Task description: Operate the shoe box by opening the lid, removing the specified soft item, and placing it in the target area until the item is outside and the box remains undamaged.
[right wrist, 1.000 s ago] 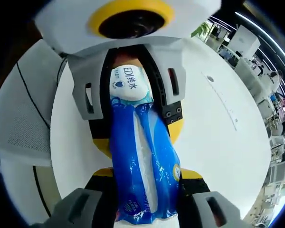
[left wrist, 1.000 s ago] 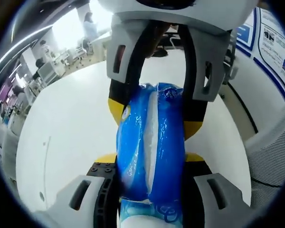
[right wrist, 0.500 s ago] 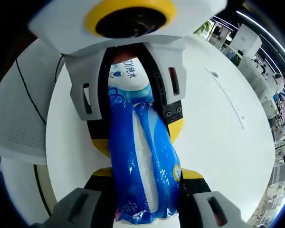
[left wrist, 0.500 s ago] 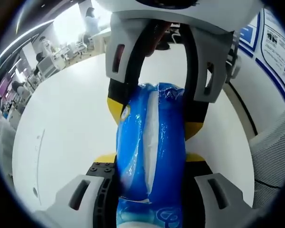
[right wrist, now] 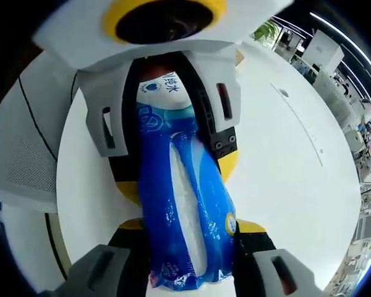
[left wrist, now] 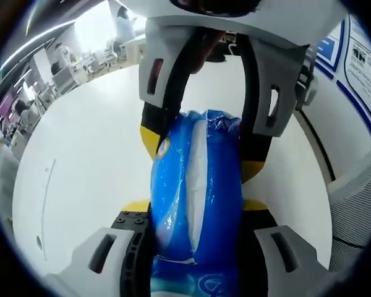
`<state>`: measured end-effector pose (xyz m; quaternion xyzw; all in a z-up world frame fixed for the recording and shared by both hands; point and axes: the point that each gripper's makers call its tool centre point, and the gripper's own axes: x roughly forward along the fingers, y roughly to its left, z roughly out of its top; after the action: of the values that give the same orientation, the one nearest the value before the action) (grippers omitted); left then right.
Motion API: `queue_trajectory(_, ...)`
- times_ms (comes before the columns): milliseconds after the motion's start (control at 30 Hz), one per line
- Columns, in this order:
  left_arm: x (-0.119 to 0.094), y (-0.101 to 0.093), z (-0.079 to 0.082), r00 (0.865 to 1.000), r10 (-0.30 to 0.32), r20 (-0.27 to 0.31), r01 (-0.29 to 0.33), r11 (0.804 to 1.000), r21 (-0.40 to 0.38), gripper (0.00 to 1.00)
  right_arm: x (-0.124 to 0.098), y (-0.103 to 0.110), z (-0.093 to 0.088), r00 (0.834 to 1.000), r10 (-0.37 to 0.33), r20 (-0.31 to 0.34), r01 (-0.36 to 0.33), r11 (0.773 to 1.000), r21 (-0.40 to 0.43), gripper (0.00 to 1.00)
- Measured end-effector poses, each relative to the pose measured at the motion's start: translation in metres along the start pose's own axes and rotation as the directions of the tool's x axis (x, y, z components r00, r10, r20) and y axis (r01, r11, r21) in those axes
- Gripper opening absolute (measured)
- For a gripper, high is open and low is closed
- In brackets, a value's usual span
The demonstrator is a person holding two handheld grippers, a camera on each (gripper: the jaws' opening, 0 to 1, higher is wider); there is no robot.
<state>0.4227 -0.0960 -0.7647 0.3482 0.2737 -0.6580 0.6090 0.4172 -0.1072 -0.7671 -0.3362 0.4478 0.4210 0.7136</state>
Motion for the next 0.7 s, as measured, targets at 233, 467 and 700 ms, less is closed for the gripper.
queue_trajectory(233, 0.0011, -0.0042, -0.0027, 1.0, -0.012, -0.009, 0.011, 1.0, -0.013, 0.51, 0.0053, 0.004, -0.0035, 1.0, 0.004, -0.011, -0.004, 1.0, 0.002, 0.5)
queue_trajectory(467, -0.0001, -0.0036, 0.0006, 1.0, 0.0, -0.004, 0.0, 1.0, -0.009, 0.51, 0.0036, 0.0027, -0.0053, 1.0, -0.002, -0.011, 0.002, 1.0, 0.005, 0.51)
queue_trajectory(700, -0.0014, -0.005, 0.0016, 1.0, -0.002, 0.002, 0.002, 1.0, -0.015, 0.52, 0.0017, 0.0054, -0.0046, 1.0, -0.004, -0.014, 0.004, 1.0, 0.007, 0.52)
